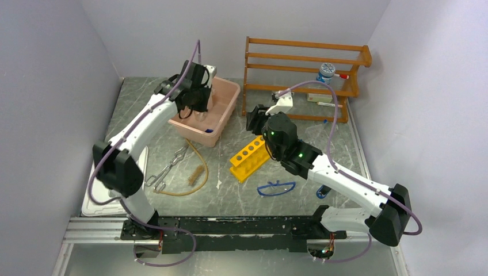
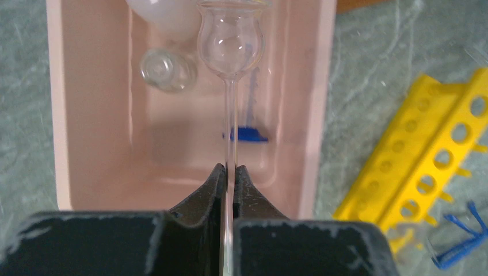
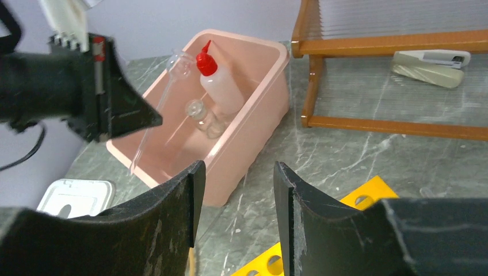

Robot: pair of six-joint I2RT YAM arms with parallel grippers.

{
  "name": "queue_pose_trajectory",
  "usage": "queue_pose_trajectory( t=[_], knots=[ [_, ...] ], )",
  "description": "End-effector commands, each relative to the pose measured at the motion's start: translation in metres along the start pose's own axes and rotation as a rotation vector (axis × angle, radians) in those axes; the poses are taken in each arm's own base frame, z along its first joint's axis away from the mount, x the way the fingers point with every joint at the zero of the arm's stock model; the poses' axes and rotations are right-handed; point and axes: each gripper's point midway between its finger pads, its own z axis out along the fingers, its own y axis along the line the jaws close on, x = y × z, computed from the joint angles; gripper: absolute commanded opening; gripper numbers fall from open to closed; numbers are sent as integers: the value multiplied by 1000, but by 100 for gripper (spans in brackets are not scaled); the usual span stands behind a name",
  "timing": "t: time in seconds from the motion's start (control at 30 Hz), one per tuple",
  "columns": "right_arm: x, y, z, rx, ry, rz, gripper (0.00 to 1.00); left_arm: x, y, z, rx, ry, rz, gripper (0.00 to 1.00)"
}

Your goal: Organize the chemistry lab equipment

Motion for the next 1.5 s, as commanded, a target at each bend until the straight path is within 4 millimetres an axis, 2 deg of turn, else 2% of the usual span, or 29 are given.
queue_pose_trajectory(
  t=[0.0,0.17,0.3,0.43,0.57,0.7,0.8,0.93,1.1,1.33,1.47],
  knots=[
    [-23,-5,-1,17,-43,-18,51,-37,8,37,89,-68,59,5],
    [-29,-11,0,48,-54,-34,51,-31,-4,79,173,-30,63,5],
    [-29,-16,3,71,-53,-54,51,-18,-9,108,194,25,60,5],
    [-30,-19,6,87,-56,-69,51,-9,-14,123,217,36,57,5],
    [-31,-19,10,97,-50,-76,51,14,-12,138,184,86,54,5],
    [-28,-19,12,98,-26,-95,51,31,-19,151,195,124,49,5],
    [-27,-20,12,103,-18,-94,51,44,-24,157,194,169,55,5],
    [-26,-21,11,105,-14,-83,51,52,-25,161,171,175,61,5],
    [-26,-20,9,98,-11,-72,51,58,-23,167,149,194,46,12],
    [-25,-21,6,88,-15,-39,52,48,-25,159,155,183,30,35],
    [-25,-21,3,83,-19,-24,52,37,-27,145,163,162,22,40]
  ],
)
